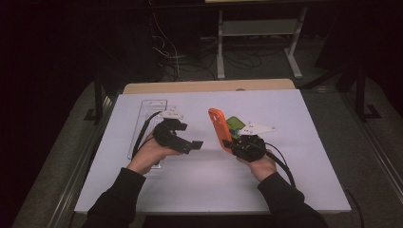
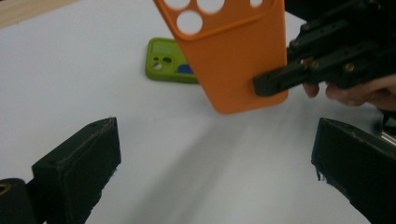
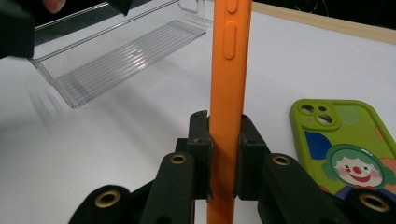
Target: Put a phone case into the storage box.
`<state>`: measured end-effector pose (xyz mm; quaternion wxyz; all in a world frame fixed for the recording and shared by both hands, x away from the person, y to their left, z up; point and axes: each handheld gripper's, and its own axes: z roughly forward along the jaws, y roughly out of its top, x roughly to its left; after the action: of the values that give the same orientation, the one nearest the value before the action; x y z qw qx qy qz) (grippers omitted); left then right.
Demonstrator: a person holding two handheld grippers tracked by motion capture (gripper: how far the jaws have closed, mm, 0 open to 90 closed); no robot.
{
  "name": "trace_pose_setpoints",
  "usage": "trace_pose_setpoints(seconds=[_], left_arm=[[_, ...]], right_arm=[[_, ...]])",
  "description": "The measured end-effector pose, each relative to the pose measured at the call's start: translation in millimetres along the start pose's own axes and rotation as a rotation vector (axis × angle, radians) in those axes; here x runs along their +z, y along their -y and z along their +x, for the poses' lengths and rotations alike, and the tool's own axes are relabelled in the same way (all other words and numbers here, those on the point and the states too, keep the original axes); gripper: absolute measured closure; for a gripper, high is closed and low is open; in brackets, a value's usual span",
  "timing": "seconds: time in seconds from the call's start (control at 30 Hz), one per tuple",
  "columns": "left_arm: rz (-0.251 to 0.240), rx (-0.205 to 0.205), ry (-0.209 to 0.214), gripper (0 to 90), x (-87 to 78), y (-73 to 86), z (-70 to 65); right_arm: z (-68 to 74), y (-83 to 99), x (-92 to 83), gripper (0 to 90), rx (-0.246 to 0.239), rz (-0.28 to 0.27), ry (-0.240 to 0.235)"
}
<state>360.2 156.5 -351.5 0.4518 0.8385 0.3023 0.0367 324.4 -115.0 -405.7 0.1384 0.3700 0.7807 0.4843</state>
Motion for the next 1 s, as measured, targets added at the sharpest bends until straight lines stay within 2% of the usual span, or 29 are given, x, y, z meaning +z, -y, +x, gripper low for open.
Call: trace_pose_setpoints(seconds=[0.23,0.27,0.3,0.47,0.53,0.57,0.7,0.9,0.97,1.0], left_arm=[[-0.016,-0.001,0.014,0.8,5.0,-17.2,1.4],[-0.022,-0.016,0.014,0.8,7.0,-19.5,1.4],[-0.021,-0.011,0.013,0.8,8.0,-20.9,2.5],[-0.042,-0.039,0.019,0.8,16.9,-28.1,5.5],[-0.041,-0.022,0.017,0.8,19.6,-30.9,6.8],[-0.053,-0.035,0.015,0.7,22.3,-32.2,5.6],[-0.065,-0.024,0.023,0.7,30.3,-37.4,4.1],[-0.057,0.000,0.035,0.0,44.8,-41.6,1.6],[-0.061,-0.030,0.039,0.0,48.7,-41.8,0.3],[-0.064,-0.023,0.036,0.0,50.9,-42.4,0.7]], right_arm=[[1.5,-2.3,-1.0,78.1,-0.013,-0.010,0.003],[2.0,-2.6,-1.2,78.1,-0.009,-0.012,-0.001],[2.2,-2.9,-1.2,78.1,-0.010,-0.016,-0.003],[4.3,-4.1,-1.3,78.2,-0.019,-0.020,-0.009],[5.5,-4.6,-1.3,78.2,-0.009,-0.022,-0.016],[5.6,-4.9,-1.4,78.2,-0.010,-0.021,-0.017],[5.4,-6.3,-2.4,78.2,-0.013,-0.029,-0.023],[5.1,-7.3,-3.4,78.2,-0.008,-0.038,-0.029],[5.9,-7.4,-3.0,78.2,-0.009,-0.038,-0.033],[5.9,-7.3,-2.9,78.2,-0.014,-0.036,-0.034]])
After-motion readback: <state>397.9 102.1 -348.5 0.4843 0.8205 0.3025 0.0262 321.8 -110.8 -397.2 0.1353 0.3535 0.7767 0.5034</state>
